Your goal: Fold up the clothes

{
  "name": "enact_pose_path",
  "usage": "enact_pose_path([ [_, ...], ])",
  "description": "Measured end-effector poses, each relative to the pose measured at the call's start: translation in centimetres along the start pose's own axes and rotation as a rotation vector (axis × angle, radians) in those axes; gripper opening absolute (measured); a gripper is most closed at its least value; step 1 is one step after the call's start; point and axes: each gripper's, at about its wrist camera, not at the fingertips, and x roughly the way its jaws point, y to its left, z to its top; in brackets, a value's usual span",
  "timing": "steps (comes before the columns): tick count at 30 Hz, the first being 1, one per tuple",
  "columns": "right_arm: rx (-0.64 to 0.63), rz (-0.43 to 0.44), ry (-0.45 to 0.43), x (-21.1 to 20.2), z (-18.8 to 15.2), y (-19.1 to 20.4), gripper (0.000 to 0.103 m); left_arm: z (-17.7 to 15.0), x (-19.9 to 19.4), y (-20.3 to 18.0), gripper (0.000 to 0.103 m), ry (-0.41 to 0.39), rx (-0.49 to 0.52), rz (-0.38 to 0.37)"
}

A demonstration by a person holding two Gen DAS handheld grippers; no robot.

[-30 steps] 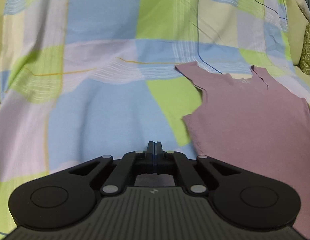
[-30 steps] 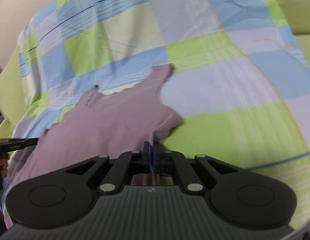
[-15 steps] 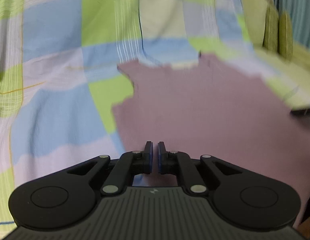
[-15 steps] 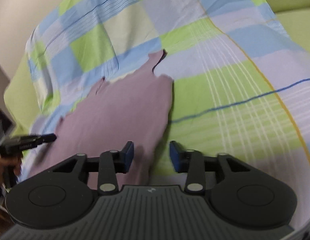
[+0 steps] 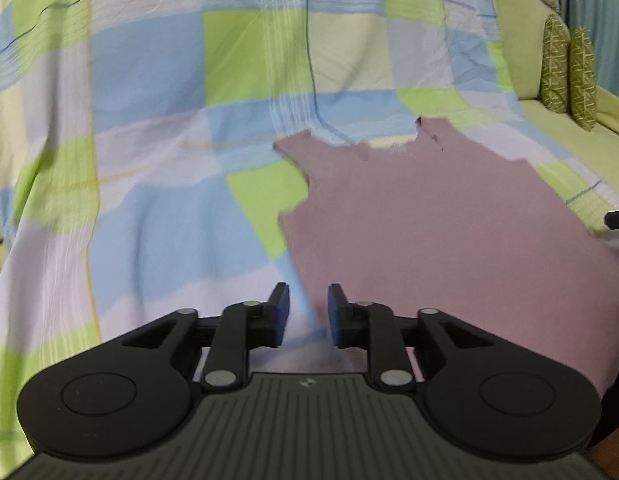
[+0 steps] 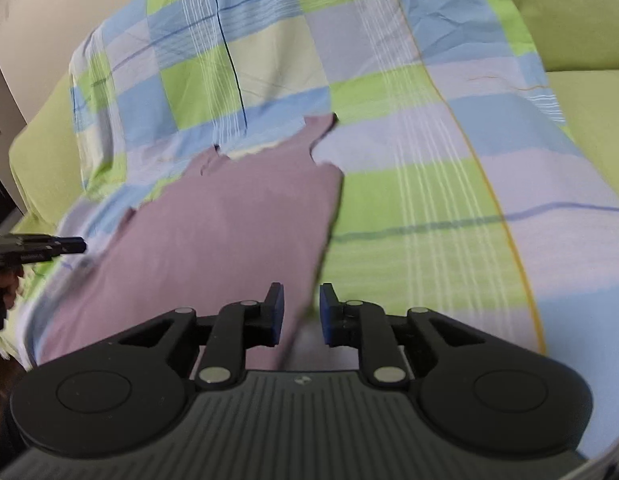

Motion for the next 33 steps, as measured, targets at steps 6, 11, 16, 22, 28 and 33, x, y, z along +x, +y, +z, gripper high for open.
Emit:
enact_pose_path([
  [6, -0.076, 0.027, 0.016, 4.3, 4.8, -1.0, 0.031, 4.3, 6.2, 3.0, 0.045, 0.045, 0.001, -0.065],
  [11, -0.051, 0.015, 0.076, 8.6, 7.2, -3.4, 0.041, 4.2, 9.9, 3.1, 0.047, 0.138, 0.099, -0.063],
  [16, 0.032, 0.107, 0.066, 10.5, 6.2, -4.8, 0.043, 2.4, 9.5, 4.1, 0.016, 0.114, 0.029, -0.134],
  [22, 0.061, 0.088, 0.069, 11.0, 5.8, -5.2, 0.002, 1.6, 8.9, 4.7, 0.010, 0.071, -0.009, -0.113],
  [28, 0.006, -0.003, 0.024, 8.5, 5.4, -3.0, 0.031, 0.7, 6.2, 4.7, 0.033, 0.049, -0.051, -0.064],
  [33, -0.270, 0.019, 0.020, 1.5, 1.4, 1.0, 0.034, -3.4, -1.8, 2.0, 0.041, -0.071, 0.126, -0.044],
])
